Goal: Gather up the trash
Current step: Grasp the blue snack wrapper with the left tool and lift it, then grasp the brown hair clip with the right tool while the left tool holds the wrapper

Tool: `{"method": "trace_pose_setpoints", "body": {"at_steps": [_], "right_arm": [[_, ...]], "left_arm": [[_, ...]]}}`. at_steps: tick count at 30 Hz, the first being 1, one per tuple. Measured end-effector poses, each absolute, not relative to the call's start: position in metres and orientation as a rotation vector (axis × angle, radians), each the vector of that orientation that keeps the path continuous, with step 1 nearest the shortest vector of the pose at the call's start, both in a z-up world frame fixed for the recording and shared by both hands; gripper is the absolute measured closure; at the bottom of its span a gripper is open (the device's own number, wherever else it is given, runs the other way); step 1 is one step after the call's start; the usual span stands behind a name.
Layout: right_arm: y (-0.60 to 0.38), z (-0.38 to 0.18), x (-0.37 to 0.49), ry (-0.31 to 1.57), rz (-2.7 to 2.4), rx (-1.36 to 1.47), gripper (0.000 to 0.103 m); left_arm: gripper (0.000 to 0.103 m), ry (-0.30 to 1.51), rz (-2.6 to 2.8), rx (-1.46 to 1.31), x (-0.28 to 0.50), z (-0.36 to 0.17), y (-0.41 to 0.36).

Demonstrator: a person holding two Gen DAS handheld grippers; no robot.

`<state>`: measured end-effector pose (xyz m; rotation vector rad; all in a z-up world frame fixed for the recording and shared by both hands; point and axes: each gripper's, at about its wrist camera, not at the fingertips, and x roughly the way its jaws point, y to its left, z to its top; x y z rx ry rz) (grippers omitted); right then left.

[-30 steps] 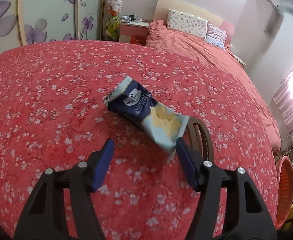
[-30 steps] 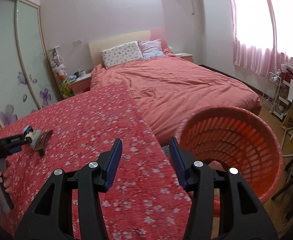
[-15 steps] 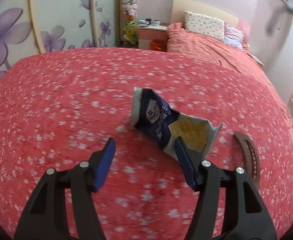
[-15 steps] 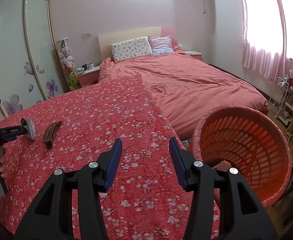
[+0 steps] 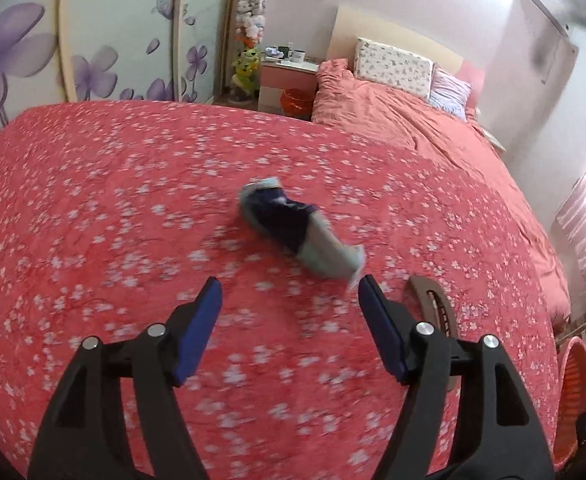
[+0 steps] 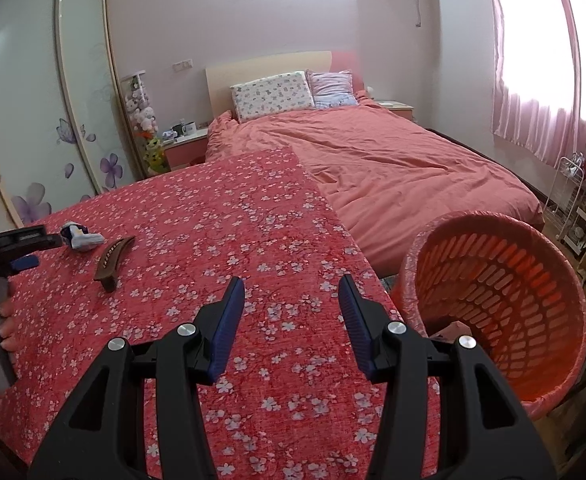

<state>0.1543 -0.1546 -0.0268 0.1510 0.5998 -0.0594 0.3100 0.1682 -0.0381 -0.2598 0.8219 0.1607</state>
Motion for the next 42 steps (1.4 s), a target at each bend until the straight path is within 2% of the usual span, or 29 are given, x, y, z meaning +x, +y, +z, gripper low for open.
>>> {"method": "trace_pose_setpoints", "body": {"at_steps": [7,10,12,16,18,22,31,36,42], "right_arm": [[-0.156,-0.025,0.156,0.597,-0.053,0.152,0.053],[-0.153,-0.025,0.158,0.599,-0.045,0.146,0.053],[-0.151,-0.026,0.159,0.604,-0.040,0.140,0.053],[-0.148,-0.028,0.161,0.613,-0.033,0.134,0.053],[-0.145,-0.028,0.163,0.618,-0.028,0.128,0.053],[-0.136,-0.027,0.164,0.622,-0.012,0.113,0.053],[-0.099,-0.026,0.171,0.629,0.061,0.068,0.053],[-0.077,-0.027,0.178,0.632,0.107,0.063,0.053],[-0.047,-0.025,0.196,0.650,0.162,0.104,0.053]], "left_arm": [[0.035,0.843,0.209,-0.280,0.338,-0.054,0.166],[0.042,0.863,0.220,-0.290,0.353,-0.060,0.170],[0.054,0.887,0.211,-0.298,0.362,-0.065,0.171],[0.065,0.887,0.182,-0.280,0.370,-0.073,0.168],[0.078,0.880,0.159,-0.282,0.372,-0.074,0.167],[0.091,0.862,0.081,-0.277,0.373,-0.073,0.170],[0.092,0.894,0.049,-0.196,0.324,-0.075,0.216],[0.087,0.896,0.051,-0.174,0.305,-0.079,0.232],[0.086,0.865,0.052,-0.202,0.298,-0.083,0.235]]}}
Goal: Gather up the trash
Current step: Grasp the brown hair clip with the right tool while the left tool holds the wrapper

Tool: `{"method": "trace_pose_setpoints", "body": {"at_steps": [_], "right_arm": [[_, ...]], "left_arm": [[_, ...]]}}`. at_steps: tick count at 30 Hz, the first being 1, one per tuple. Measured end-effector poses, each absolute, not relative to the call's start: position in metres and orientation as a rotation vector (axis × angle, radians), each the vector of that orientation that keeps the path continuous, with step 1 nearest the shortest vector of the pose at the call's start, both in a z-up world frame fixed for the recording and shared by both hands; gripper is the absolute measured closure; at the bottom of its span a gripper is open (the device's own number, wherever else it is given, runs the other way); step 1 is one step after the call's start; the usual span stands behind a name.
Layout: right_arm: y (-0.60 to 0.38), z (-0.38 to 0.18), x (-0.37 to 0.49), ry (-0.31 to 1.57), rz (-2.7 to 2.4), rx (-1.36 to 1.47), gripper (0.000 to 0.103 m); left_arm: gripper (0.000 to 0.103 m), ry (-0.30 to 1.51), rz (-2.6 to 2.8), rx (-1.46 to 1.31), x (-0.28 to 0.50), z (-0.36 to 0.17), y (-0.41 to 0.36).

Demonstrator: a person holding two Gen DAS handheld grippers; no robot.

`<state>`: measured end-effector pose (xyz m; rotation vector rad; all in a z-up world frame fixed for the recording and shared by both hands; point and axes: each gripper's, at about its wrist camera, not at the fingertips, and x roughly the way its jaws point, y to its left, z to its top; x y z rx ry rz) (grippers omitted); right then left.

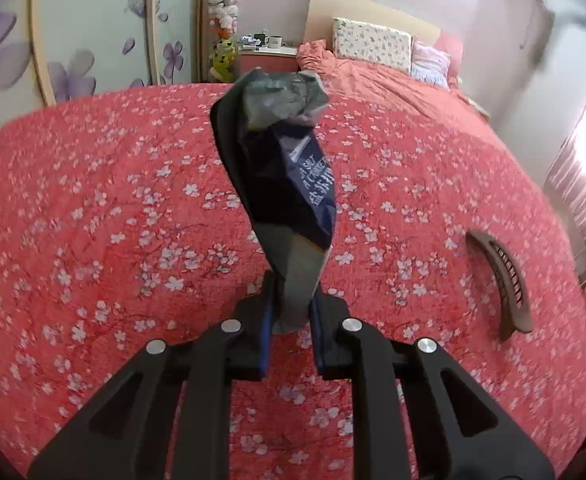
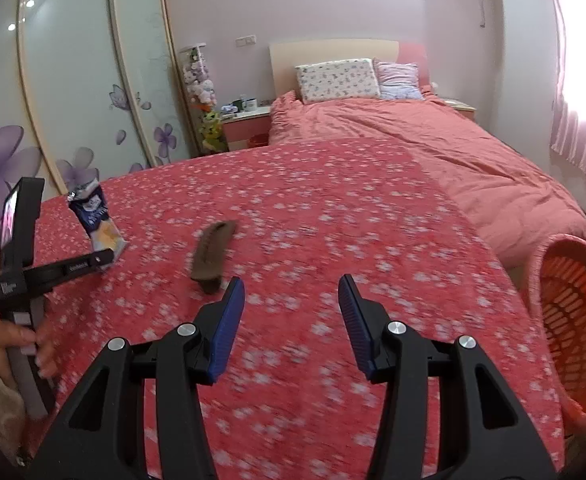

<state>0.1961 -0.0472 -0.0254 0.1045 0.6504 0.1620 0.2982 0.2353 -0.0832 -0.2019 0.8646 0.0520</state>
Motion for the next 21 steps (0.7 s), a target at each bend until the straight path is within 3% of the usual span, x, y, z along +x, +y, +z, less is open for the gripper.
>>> {"method": "trace_pose_setpoints", "body": {"at_steps": [21], "right_arm": [[0.022,-0.061,0.261,0.825,0.212,0.085,0.054]], "left_arm": [[0.086,0.847,-0.011,-0.348,0.289,-0.088,0.267]]}}
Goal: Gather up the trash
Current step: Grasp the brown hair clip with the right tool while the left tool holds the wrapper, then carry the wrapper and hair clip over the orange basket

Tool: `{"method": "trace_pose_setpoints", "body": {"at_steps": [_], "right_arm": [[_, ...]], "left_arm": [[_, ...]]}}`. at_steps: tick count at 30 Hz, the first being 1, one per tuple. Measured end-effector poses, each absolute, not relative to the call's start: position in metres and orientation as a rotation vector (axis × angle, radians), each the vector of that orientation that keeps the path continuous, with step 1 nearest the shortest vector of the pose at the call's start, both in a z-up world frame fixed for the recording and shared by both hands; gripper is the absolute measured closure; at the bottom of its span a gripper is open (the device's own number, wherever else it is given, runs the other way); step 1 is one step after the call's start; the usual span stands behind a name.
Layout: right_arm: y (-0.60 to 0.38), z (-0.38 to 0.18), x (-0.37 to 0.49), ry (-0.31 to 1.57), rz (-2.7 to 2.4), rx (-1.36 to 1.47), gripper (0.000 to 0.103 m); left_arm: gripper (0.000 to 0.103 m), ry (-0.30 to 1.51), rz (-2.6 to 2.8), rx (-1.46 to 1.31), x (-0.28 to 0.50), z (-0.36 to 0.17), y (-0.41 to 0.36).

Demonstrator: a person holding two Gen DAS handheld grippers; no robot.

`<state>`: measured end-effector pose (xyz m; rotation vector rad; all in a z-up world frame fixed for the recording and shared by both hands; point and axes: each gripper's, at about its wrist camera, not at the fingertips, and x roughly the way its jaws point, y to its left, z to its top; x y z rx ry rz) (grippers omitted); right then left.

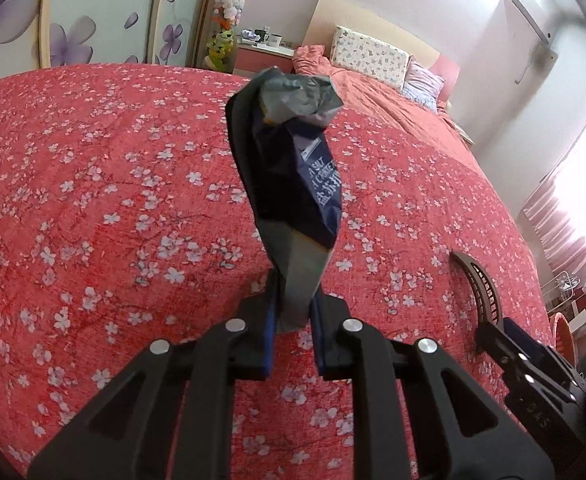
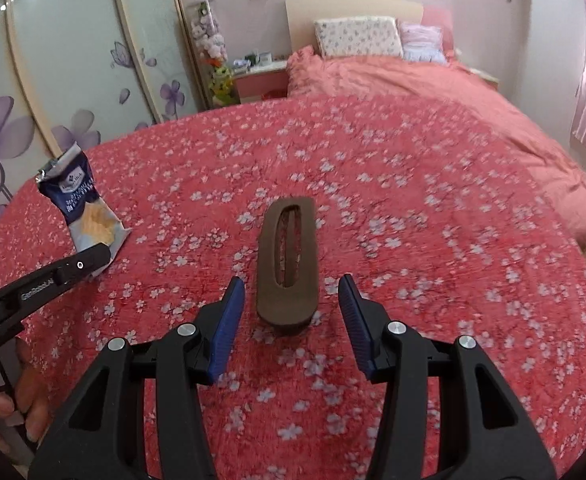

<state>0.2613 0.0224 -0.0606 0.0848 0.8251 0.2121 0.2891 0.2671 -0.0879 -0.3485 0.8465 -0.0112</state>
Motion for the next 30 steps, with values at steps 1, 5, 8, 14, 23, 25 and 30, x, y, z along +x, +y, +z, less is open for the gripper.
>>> {"method": "trace_pose_setpoints", "body": {"at_steps": [1,5,8,14,23,25,30], "right_arm": [[0.023,-0.061,0.262,0.827,0.210,0.088,0.054],[0.025,-0.060,0.264,0.820,0.204,0.076,0.055],[0.027,-0.062,0.268,0.842,0.213,0.074,0.062],[0.025,-0.064,0.268,0.860,0.225,0.080,0.071],[0.011,-0.055,0.246,0.824,0.224,0.061,0.071],[0.006,-0.053,0.244,0.818,0.219,0.069,0.071],[-0.008,-0.045,0.231,0.789,0.198,0.075,0.071]], "left_arm": [[0.086,0.846,-0.012,-0.351,0.289,-0.088,0.268],[0.086,0.846,-0.013,-0.352,0.288,-0.087,0.267],[0.086,0.847,-0.012,-0.350,0.288,-0.087,0.269],[0.086,0.846,-0.013,-0.354,0.289,-0.088,0.270],[0.088,0.847,0.003,-0.317,0.291,-0.083,0.260],[0.089,0.847,0.006,-0.304,0.291,-0.082,0.254],[0.091,0.831,-0.001,-0.285,0.285,-0.075,0.247]]}}
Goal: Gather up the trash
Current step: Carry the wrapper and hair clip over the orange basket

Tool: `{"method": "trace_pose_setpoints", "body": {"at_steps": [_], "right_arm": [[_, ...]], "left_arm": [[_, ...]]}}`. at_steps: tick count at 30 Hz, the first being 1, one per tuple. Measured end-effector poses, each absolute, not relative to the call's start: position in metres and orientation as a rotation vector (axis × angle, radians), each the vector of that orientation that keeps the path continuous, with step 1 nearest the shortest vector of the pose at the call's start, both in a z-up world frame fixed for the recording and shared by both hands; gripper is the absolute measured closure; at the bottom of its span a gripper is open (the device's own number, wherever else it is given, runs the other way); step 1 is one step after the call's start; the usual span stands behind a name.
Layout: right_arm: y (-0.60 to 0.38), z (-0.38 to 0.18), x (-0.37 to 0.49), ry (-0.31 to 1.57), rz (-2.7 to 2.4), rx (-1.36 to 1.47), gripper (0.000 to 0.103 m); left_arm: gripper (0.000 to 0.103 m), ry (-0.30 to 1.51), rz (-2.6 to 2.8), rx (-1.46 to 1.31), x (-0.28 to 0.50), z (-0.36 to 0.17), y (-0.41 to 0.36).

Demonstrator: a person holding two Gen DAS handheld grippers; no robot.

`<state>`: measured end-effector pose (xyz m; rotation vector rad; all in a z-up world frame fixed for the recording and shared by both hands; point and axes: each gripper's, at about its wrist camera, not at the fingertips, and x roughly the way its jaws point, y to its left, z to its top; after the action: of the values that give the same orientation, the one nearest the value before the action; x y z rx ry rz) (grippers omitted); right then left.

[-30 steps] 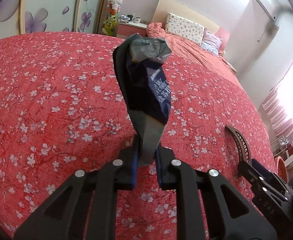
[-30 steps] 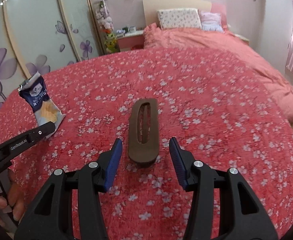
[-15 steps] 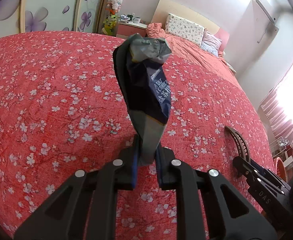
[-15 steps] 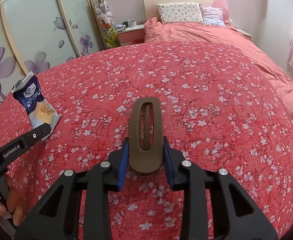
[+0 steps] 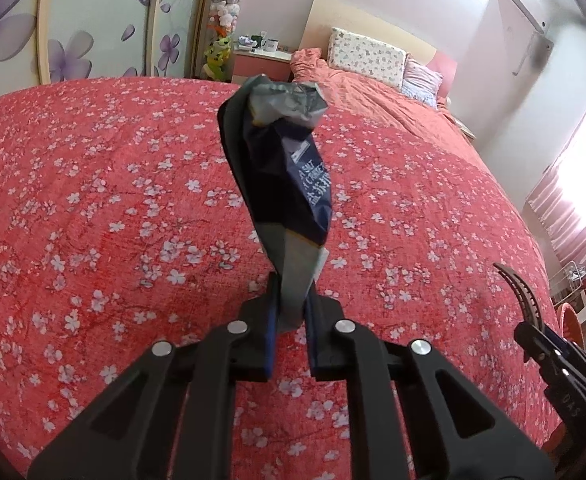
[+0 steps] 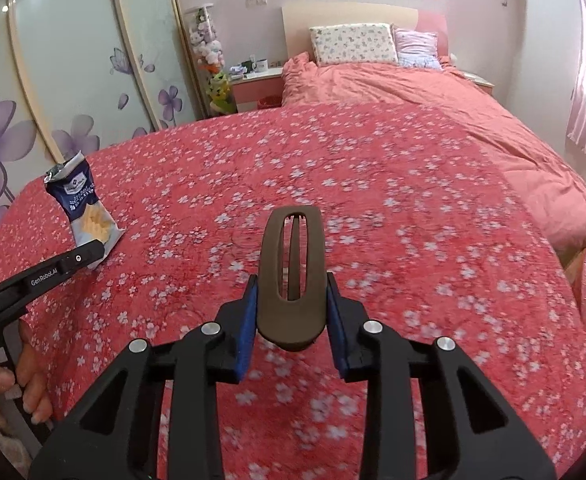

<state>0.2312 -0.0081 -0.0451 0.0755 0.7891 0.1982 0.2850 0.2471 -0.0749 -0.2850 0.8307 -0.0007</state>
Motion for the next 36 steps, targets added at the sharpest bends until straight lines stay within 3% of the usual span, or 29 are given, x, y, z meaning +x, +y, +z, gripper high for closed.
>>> {"method": "trace_pose_setpoints", "body": {"at_steps": [15,36], "right_arm": [[-0.056,-0.012,0.193,0.646,0.142,0.119,0.071],[-0.164,0.031,0.118,0.417,-0.034,0.198,0.071]], "left_arm": [[0.091,0.758,-0.065,-0.185,0.248,-0.021,0.205],[0.091,0.700,-0.379,-0.069,0.207,0.038,0.035]]}}
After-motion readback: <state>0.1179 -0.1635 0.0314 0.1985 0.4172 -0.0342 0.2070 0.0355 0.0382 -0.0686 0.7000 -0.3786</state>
